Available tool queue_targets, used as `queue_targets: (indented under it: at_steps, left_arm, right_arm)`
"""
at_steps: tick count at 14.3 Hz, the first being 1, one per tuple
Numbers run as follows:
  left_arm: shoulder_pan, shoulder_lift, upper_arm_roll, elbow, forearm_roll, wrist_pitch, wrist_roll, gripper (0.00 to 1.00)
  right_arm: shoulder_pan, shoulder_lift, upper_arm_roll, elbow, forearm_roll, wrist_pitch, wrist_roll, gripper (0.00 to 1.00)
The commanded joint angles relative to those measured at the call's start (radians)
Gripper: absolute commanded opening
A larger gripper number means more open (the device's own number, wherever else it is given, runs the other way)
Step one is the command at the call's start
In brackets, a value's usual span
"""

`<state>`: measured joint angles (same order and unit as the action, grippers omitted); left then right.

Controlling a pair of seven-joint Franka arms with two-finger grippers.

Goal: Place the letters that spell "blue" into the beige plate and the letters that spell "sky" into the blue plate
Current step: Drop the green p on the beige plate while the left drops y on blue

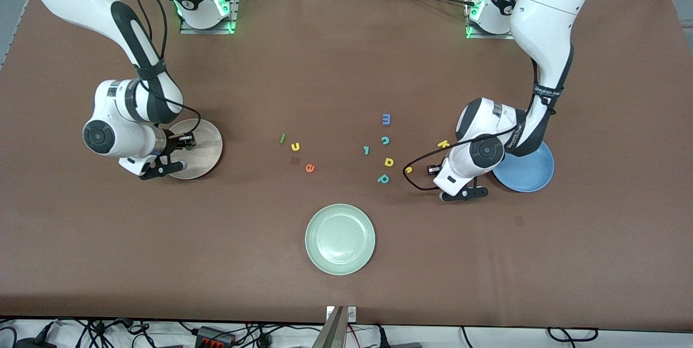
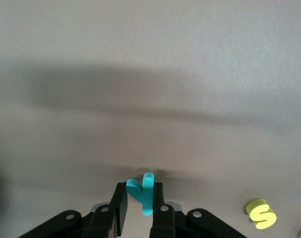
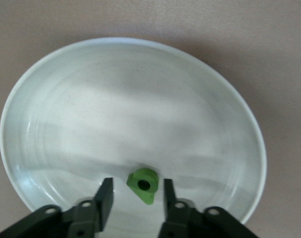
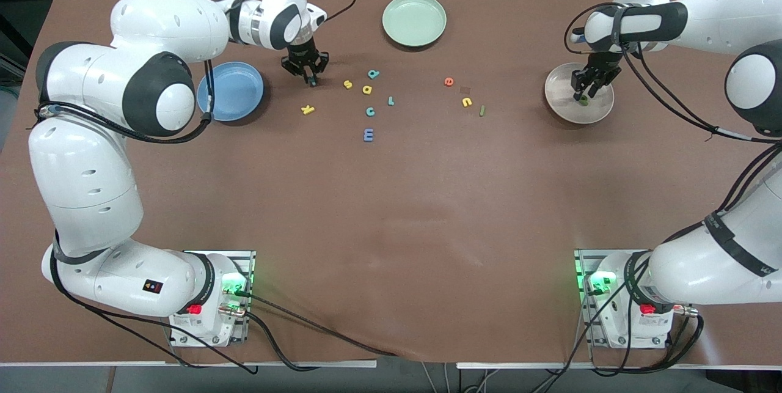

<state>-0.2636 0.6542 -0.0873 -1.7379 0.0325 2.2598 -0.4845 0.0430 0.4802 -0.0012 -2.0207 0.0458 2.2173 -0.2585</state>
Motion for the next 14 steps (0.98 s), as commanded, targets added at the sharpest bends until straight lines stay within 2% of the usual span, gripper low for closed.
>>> queue_targets:
  at_steps: [1,3,4,6,9,11,12,13,14]
  left_arm:
    - [0.038,-0.050,0.009,0.058,0.102,-0.123,0.058,0.12]
    - [0.093,-0.061,0.009,0.125,0.104,-0.247,0.185,0.12]
    - [0.125,-0.070,0.009,0.144,0.104,-0.296,0.255,0.13]
    - [0.209,-0.090,0.009,0.135,0.104,-0.344,0.395,0.13]
    - [0.280,-0.079,0.011,0.043,0.107,-0.289,0.497,0.13]
    - [0.282,-0.085,0.009,-0.003,0.107,-0.255,0.498,0.19]
    - [0.280,-0.082,0.001,-0.005,0.107,-0.256,0.498,0.28]
    - [0.273,-0.081,-0.002,-0.006,0.107,-0.256,0.497,0.68]
    - [0.265,-0.081,-0.003,-0.002,0.107,-0.261,0.491,1.00]
  right_arm:
    - [0.034,-0.067,0.012,0.066,0.016,-0.130,0.050,1.00]
    - [0.098,-0.071,0.021,0.121,0.037,-0.169,0.143,1.00]
    - [0.133,-0.068,0.026,0.123,0.095,-0.157,0.206,1.00]
    - [0.208,-0.058,0.026,0.119,0.129,-0.111,0.292,1.00]
    - [0.320,-0.043,0.026,0.105,0.129,-0.056,0.509,1.00]
    - [0.394,-0.025,0.026,0.051,0.131,0.069,0.640,1.00]
    - [0.437,-0.018,0.026,0.024,0.131,0.143,0.697,1.00]
    - [0.461,0.000,0.026,0.014,0.131,0.186,0.747,0.88]
    - [0.475,0.018,0.026,0.013,0.131,0.208,0.796,0.84]
